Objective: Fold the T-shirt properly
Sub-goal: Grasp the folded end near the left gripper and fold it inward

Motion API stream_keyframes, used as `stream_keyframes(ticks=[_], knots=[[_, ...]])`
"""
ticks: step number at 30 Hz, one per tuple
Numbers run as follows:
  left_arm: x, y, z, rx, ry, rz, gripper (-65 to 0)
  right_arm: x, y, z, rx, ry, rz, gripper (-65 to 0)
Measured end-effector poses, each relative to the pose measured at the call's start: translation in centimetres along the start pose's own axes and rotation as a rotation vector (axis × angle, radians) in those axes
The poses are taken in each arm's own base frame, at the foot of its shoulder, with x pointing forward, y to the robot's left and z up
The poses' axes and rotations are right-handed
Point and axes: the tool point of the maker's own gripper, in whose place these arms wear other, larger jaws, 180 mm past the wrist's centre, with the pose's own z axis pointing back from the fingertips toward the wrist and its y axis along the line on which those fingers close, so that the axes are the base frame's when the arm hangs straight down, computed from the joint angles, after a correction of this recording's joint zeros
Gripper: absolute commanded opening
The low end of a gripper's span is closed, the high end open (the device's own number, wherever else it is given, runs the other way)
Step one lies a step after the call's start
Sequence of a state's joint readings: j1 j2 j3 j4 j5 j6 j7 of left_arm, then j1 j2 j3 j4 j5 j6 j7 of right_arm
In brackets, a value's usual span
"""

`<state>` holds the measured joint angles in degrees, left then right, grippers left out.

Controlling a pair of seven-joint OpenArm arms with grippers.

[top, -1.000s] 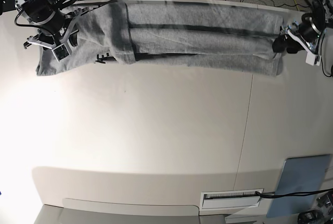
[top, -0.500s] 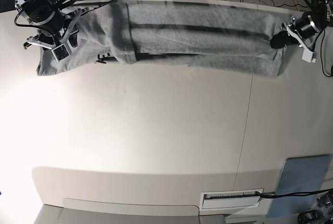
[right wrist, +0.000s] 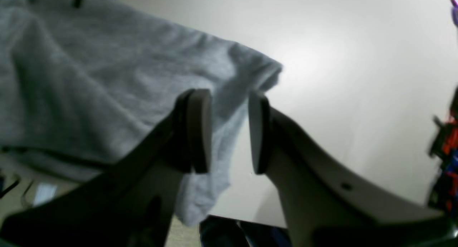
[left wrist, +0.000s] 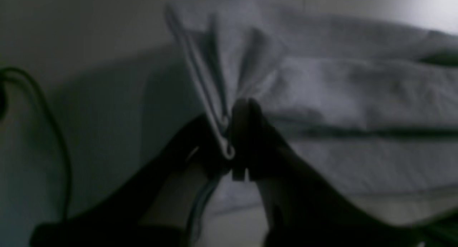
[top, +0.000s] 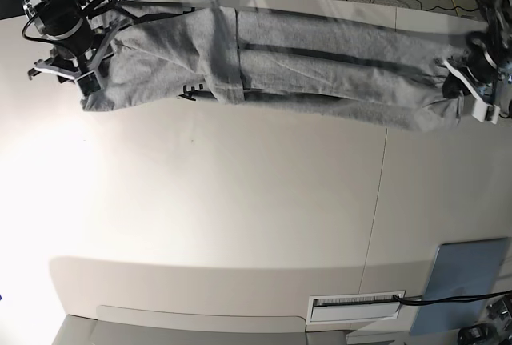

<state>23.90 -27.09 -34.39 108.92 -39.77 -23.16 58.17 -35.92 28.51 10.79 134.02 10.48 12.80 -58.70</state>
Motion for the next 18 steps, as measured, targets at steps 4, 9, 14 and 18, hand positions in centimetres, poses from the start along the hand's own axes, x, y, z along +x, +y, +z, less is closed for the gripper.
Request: stream_keyframes(ticks=[4,9,14,18], knots=[[0.6,-8.9,1.9,-0.227,-0.087,-0.021,-65.0,0.4,-1.0,0.0,-0.057,-0.022,-0.008,-46.7],[-0.7,-19.2,1.5,-0.505,-0.061,-0.058,-65.0,0.2,-2.7,0.2,-0.15,-0.011,0.003,-46.7],[-0.8,-25.9,0.0,-0.584,-0.046,-0.117,-65.0,-0.1,-5.4,0.8,-0.301,0.008,0.026,-46.7],[0.4,-28.8,-0.9,-0.571,-0.068,-0.171,-65.0,-0.3,-5.8,1.0,-0.324,0.022,0.031,-46.7]])
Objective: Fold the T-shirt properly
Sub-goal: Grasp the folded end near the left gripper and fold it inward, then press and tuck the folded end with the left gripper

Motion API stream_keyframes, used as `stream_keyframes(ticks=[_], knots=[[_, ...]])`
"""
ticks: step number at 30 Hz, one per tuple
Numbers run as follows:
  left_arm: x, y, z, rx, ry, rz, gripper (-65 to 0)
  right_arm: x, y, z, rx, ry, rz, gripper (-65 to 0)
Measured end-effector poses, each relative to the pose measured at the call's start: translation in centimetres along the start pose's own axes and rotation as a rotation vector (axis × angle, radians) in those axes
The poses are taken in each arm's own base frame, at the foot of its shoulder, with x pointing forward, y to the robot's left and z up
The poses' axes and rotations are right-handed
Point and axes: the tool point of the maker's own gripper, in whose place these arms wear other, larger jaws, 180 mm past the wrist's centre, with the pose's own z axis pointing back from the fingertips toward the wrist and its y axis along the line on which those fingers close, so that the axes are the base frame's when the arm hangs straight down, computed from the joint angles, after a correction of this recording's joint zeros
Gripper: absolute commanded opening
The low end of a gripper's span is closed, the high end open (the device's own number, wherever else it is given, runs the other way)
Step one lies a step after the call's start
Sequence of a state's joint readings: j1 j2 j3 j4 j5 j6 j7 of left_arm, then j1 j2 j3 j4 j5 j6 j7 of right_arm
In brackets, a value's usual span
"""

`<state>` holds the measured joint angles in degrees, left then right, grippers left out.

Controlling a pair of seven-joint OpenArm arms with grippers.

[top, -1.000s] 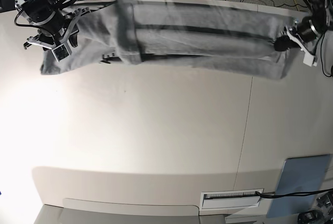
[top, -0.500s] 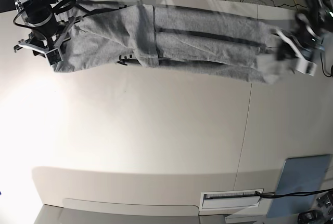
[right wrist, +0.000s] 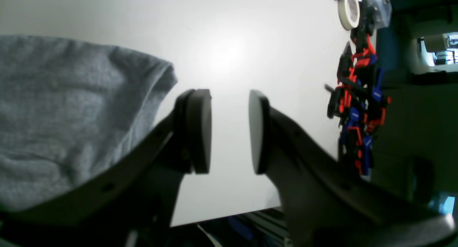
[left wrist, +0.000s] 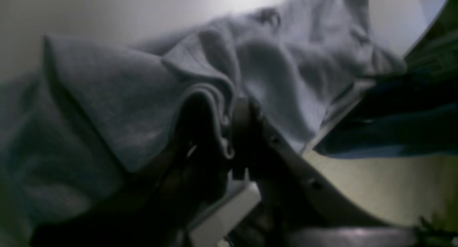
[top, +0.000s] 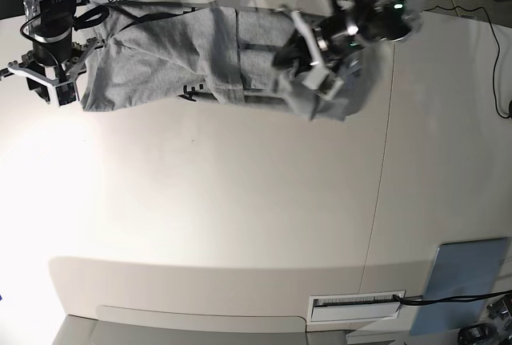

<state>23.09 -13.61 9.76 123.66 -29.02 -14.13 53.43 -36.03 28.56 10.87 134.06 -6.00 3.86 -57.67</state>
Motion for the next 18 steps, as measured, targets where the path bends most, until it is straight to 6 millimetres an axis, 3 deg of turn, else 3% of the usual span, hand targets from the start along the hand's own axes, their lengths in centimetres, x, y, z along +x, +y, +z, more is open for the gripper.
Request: stream_keyframes(ticks=[6,10,11,15,18], knots=[[-0.6,-1.9,-1.5,-0.036,0.03,-0.026,-65.0,-0.1,0.0,0.0,0.0,0.003,-0.001,-46.7],[0.1,-3.0,-1.6,-0.1,-0.018,-0.08,-33.5,-0.1,0.0,0.0,0.0,0.003,-0.001,-46.7],[0.5,-3.4,-1.5,-0.122,-0.035,-0.079,-30.9,-0.1,0.0,0.0,0.0,0.003,0.0,-46.7],[1.8,-5.1,-1.3,-0.224,-0.09,-0.093,-30.9,-0.1,0.0,0.0,0.0,0.003,-0.001,-46.7],[2.4,-4.2,-1.3,-0.195,-0.092,-0.115,-30.9,-0.1,0.0,0.0,0.0,0.004,0.0,-46.7]])
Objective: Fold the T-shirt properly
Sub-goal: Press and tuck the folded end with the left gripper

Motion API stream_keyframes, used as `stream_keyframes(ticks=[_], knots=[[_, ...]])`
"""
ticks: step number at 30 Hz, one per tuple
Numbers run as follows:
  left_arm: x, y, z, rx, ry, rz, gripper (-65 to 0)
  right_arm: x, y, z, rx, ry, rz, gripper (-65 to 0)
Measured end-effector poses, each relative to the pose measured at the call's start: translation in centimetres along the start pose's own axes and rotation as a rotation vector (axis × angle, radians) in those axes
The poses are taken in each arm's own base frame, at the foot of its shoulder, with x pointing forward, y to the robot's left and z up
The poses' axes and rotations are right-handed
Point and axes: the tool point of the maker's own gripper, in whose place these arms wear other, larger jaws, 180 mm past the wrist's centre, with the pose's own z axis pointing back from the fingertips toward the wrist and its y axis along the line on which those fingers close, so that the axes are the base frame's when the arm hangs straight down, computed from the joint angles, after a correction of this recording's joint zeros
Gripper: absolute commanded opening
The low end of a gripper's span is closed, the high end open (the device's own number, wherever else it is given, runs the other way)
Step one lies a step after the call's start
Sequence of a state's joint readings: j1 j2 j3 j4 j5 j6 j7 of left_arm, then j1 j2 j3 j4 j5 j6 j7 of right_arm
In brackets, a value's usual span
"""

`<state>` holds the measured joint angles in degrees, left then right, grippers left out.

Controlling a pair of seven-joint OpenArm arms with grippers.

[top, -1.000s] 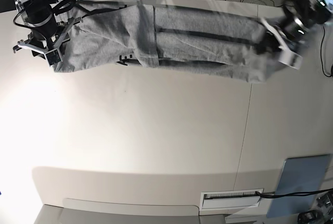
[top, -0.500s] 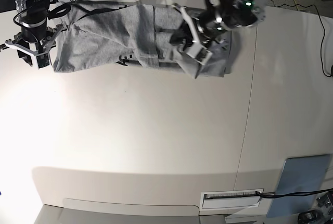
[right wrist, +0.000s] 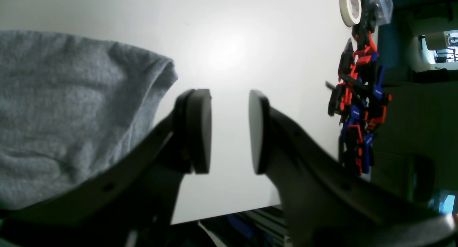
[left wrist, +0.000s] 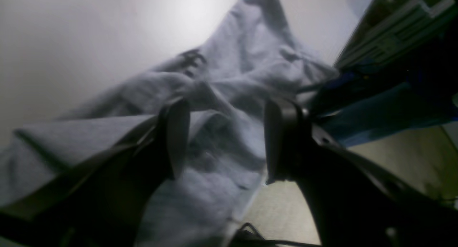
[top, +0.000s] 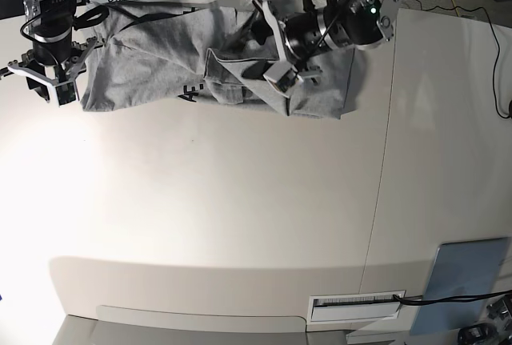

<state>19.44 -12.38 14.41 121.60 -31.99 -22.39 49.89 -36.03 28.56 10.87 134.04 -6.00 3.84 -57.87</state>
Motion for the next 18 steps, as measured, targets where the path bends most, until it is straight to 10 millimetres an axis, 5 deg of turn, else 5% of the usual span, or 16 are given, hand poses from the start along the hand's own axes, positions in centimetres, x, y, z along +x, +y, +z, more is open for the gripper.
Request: stream_keyframes(ticks=[4,8,14,18], knots=[[-0.8,5.0,1.8,0.193,0.049,0.008,-35.8,0.0,0.0,0.0,0.0,-0.001,0.0,-46.7],[-2.2,8.7,4.2,0.326,0.124,0.018,-63.9,0.0,0.0,0.0,0.0,-0.001,0.0,-46.7],[-5.2,6.1,3.7,0.244,0.165,0.096,-65.0,0.0,0.0,0.0,0.0,-0.001,0.0,-46.7],[-7.4,7.6,2.3,0.284,0.18,0.131,-65.0,0.0,0.0,0.0,0.0,-0.001,0.0,-46.7]])
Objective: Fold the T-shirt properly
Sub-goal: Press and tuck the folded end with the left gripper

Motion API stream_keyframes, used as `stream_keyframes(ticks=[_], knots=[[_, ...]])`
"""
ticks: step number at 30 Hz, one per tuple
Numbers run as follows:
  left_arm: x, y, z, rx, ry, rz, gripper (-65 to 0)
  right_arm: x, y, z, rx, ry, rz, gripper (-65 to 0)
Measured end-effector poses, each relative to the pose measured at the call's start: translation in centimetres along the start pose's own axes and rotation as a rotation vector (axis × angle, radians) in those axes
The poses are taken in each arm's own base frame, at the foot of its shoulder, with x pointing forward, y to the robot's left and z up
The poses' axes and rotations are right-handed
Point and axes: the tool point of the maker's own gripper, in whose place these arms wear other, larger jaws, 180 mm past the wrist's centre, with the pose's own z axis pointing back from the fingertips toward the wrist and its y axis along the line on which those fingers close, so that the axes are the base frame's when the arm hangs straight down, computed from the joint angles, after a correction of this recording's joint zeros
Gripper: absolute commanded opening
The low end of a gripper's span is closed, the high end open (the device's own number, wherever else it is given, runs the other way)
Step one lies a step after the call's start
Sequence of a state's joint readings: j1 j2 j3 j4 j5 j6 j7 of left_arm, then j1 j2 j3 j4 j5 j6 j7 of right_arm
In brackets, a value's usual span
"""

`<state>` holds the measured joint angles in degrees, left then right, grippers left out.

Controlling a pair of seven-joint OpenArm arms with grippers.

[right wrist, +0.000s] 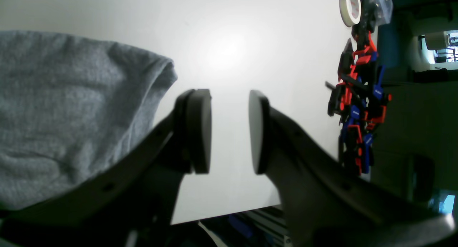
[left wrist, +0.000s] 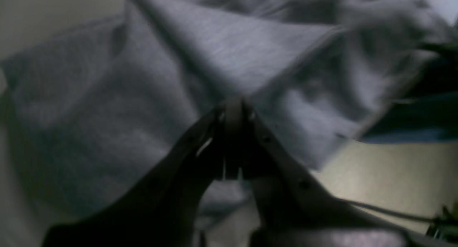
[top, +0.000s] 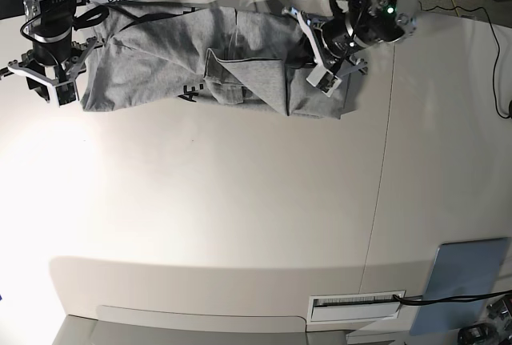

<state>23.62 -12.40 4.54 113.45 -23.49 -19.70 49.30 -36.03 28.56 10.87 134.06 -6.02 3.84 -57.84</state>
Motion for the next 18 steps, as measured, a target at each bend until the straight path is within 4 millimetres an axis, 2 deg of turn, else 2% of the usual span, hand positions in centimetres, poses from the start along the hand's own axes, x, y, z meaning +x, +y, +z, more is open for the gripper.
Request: stream_keyframes(ticks=[4,7,15,18], knots=[[-1.9,-1.0,-1.9,-0.052,0.067,0.006,-65.0,0.0,0.0,0.0,0.001,0.001,0.0,-46.7],[-1.5,-2.4,-3.0,-0.1,0.068,-0.023,-65.0,0.0,0.0,0.0,0.001,0.001,0.0,-46.7],[8.1,-3.7,-5.0,-0.077,-0.157,-0.099,-65.0,-0.1,0.1,0.0,0.002,0.002,0.001,-46.7],[10.2,-4.3,-5.2,-0.091,-0.204,-0.108,-65.0,0.2,-0.4,0.0,-0.026,-0.011,0.019,-46.7]])
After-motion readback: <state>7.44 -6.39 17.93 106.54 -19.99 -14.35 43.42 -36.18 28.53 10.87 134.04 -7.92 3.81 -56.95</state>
